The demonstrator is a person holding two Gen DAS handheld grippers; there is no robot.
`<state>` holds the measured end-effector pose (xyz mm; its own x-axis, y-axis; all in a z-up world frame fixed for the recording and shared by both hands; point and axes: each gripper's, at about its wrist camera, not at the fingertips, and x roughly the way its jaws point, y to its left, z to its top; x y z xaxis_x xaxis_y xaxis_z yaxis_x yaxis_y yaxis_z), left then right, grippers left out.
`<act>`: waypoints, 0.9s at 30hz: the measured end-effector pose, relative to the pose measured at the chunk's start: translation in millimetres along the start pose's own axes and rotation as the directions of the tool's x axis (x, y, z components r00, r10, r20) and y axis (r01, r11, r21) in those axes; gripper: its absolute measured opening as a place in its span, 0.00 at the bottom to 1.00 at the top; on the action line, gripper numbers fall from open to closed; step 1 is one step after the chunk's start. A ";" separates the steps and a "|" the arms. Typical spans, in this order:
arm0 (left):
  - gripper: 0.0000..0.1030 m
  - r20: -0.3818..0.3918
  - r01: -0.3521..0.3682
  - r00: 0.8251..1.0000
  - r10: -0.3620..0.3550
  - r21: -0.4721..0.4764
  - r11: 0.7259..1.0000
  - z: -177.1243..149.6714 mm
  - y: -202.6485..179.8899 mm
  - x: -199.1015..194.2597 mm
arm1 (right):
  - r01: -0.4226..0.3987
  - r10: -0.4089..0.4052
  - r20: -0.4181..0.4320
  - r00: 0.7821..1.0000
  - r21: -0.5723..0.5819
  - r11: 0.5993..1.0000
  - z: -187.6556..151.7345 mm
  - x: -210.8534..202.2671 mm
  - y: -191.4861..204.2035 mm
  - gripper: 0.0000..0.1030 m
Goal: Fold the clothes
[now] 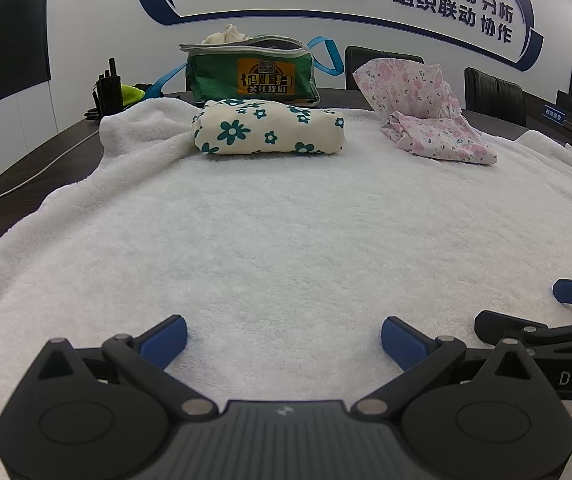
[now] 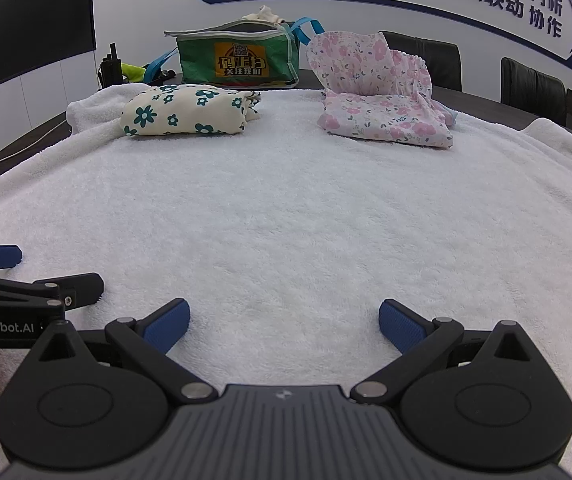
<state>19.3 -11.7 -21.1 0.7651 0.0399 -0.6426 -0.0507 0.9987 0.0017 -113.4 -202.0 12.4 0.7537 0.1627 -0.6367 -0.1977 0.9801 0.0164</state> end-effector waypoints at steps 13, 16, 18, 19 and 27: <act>1.00 0.000 -0.001 1.000 0.001 0.000 1.000 0.2 -0.1 0.3 | 0.000 0.000 0.000 1.000 0.001 1.000 -3.7 -5.4 1.2 0.99; 1.00 0.000 -0.001 1.000 0.001 0.000 1.000 0.2 0.1 0.3 | 0.001 -0.001 0.000 1.000 0.001 1.000 -2.6 -3.7 1.1 0.99; 1.00 0.000 -0.001 1.000 0.001 0.000 1.000 0.3 0.1 0.5 | 0.001 -0.001 0.000 1.000 0.001 1.000 -2.5 -3.2 1.2 0.99; 1.00 0.000 -0.001 1.000 0.001 0.000 1.000 0.3 0.1 0.5 | 0.000 0.000 0.000 1.000 0.001 1.000 -2.0 -2.4 1.1 0.99; 1.00 -0.001 -0.001 1.000 0.001 0.000 1.000 0.4 -0.1 0.3 | 0.000 0.000 0.000 1.000 0.001 1.000 -6.8 -10.8 3.6 0.99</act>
<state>19.7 -11.7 -21.0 0.7646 0.0411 -0.6431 -0.0516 0.9987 0.0024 -126.5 -201.0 14.2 0.7538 0.1623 -0.6367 -0.1967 0.9803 0.0170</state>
